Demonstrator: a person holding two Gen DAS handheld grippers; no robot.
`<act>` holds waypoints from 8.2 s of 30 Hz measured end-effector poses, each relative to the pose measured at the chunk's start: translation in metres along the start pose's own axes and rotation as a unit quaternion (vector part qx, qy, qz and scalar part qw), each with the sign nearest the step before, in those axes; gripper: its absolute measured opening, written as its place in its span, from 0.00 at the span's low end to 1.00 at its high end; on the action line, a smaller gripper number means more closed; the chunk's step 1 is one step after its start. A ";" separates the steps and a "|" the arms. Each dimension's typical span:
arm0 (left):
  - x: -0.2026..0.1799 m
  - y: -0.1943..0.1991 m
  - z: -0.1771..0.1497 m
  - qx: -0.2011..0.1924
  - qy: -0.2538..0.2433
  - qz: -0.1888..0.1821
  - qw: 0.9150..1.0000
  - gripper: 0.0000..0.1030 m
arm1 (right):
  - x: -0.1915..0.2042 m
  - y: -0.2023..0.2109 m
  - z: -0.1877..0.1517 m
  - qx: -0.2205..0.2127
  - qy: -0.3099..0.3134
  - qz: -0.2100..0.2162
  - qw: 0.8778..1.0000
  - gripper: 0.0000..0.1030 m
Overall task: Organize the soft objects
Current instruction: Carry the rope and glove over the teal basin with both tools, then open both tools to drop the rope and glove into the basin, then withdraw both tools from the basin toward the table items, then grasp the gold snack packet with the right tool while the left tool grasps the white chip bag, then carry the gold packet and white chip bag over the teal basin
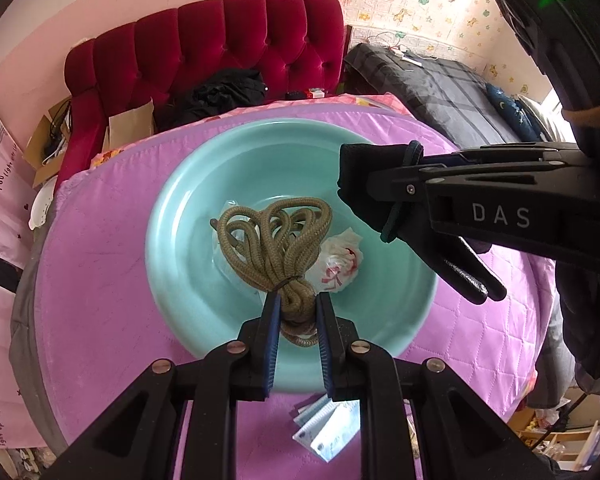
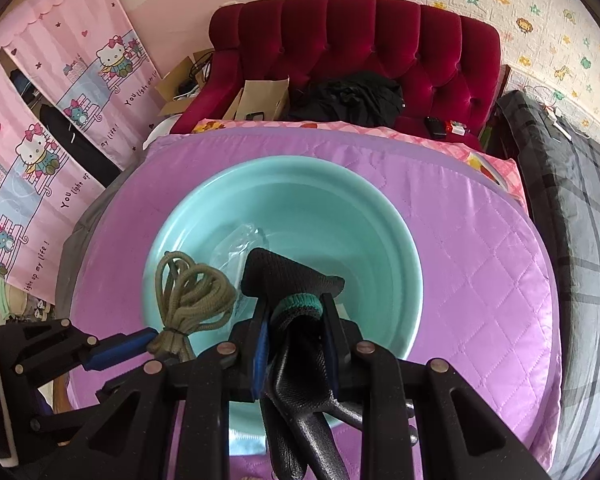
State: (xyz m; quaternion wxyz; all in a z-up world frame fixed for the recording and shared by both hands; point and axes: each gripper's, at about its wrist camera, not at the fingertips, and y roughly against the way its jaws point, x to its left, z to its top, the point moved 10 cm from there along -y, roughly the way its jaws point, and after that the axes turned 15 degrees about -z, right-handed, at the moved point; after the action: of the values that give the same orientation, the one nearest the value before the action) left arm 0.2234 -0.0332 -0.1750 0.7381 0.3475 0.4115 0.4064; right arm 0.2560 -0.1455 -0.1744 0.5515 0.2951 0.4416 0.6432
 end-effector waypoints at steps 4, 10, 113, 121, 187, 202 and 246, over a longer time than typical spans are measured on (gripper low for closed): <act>0.005 -0.013 0.007 0.004 0.006 -0.003 1.000 0.19 | 0.000 -0.015 0.008 0.005 -0.004 -0.002 1.000 0.24; 0.010 -0.032 0.016 0.012 0.008 -0.005 1.000 0.19 | 0.000 -0.040 0.017 0.012 -0.009 -0.004 1.000 0.24; -0.026 0.040 -0.174 -0.041 -0.010 0.052 0.998 1.00 | 0.001 0.049 -0.199 -0.009 -0.038 -0.092 0.995 1.00; -0.026 0.032 -0.187 -0.035 -0.010 0.055 0.998 1.00 | 0.012 0.040 -0.214 0.003 -0.031 -0.082 0.996 1.00; -0.072 -0.039 -0.254 0.093 -0.024 -0.042 0.994 1.00 | 0.029 -0.055 -0.281 0.110 -0.037 -0.031 0.993 0.44; -0.081 -0.058 -0.260 0.123 -0.025 -0.071 0.990 0.66 | 0.015 -0.072 -0.293 0.121 -0.054 -0.046 0.990 0.44; -0.078 -0.002 -0.189 0.063 -0.042 -0.059 0.995 0.49 | 0.015 0.012 -0.240 0.086 -0.018 -0.055 0.995 0.45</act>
State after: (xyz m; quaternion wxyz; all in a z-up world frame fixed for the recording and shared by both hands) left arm 0.0303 -0.0692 -0.2302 0.7541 0.3852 0.4244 0.3208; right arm 0.0392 -0.1892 -0.2703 0.5665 0.3277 0.5008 0.5665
